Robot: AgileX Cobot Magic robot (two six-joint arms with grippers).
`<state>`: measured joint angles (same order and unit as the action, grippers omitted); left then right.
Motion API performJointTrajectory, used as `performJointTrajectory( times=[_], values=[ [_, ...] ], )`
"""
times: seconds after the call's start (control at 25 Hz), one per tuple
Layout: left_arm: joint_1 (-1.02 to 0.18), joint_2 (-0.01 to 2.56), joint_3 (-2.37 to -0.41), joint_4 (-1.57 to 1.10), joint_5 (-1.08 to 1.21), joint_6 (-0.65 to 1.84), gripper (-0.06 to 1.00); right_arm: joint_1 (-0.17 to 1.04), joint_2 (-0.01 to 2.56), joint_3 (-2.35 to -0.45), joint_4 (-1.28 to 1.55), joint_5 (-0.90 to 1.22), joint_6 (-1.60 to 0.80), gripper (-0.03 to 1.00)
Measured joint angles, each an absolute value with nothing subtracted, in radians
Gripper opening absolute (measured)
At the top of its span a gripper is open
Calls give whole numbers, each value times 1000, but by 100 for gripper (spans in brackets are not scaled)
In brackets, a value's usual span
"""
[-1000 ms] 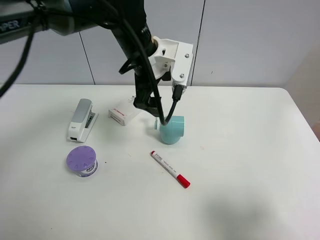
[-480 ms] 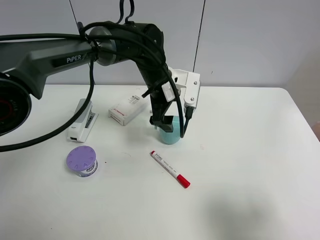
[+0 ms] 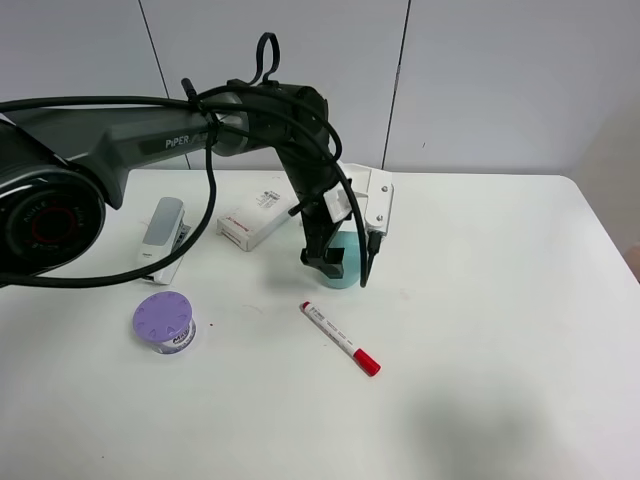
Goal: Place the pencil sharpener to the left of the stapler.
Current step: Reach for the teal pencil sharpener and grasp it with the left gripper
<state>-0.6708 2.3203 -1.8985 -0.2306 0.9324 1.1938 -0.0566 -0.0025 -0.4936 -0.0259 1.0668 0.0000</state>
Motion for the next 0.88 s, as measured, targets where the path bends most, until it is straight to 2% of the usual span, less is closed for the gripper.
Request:
performJointTrajectory(
  times=[0.68, 0.76, 0.88],
  values=[
    [-661, 2383, -1899, -295, 901, 1194, 99, -57, -3, -494, -26, 1067, 0, 99],
    [-657, 2383, -1899, -296, 911, 1194, 95, -57, -3, -494, -26, 1067, 0, 99],
    [-654, 2383, -1899, -296, 917, 1194, 76, -57, -3, -494, -26, 1067, 0, 99]
  ],
)
